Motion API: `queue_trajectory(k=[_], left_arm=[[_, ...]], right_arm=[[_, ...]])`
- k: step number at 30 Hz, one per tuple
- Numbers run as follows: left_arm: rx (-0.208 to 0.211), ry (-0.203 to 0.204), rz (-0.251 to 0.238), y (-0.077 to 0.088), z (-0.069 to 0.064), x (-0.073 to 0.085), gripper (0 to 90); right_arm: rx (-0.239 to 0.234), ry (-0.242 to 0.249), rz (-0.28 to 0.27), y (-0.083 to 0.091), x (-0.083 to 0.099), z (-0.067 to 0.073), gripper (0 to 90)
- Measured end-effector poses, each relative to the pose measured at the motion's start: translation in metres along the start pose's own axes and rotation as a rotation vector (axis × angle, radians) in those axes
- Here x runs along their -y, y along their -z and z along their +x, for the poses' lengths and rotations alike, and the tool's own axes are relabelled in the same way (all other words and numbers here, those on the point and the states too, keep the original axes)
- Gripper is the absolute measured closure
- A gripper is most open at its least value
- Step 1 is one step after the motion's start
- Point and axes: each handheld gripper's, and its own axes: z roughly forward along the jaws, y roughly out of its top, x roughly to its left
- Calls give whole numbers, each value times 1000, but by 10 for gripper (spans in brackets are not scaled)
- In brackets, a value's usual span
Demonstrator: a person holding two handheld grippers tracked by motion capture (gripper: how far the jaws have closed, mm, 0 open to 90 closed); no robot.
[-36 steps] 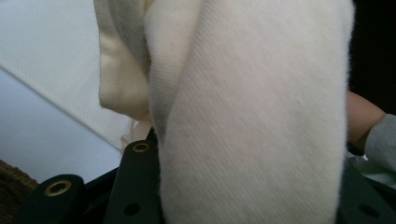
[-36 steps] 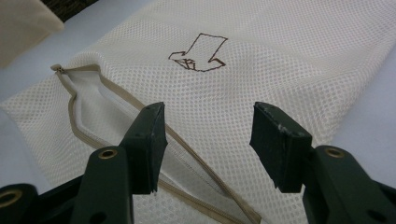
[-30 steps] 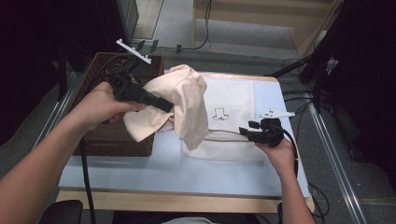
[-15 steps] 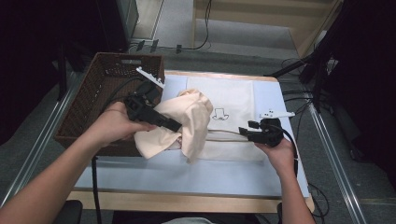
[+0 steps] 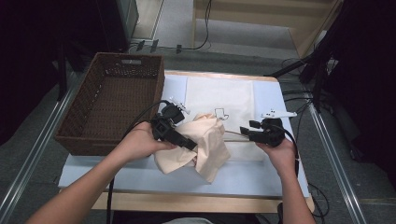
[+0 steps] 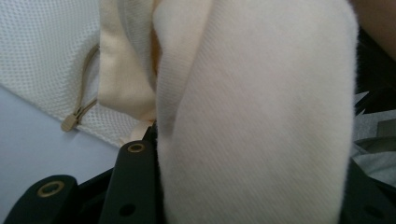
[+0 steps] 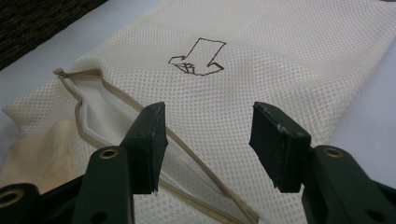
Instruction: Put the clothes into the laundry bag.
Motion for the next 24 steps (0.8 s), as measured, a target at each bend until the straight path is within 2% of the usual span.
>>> queue_trajectory(k=[2,5,7,10,14,24], left_arm=[[7,0,2,-8,-1,1,553],[-7,-11,9,-20,-3,4,570],[33,-3,-5,-27,-3,5,607],[9,-8,-6,-40,-4,10,622],[29,18,8,-56,1,16,626],[35,37,29,-85,5,29,607]], right_arm=[[2,-3,0,0,0,0,471],[2,-2,0,1,0,0,473],[2,-3,-2,1,0,0,474],[1,-2,-1,1,0,0,478],[-2,7,1,0,0,1,481],[-9,15,3,-1,0,2,496]])
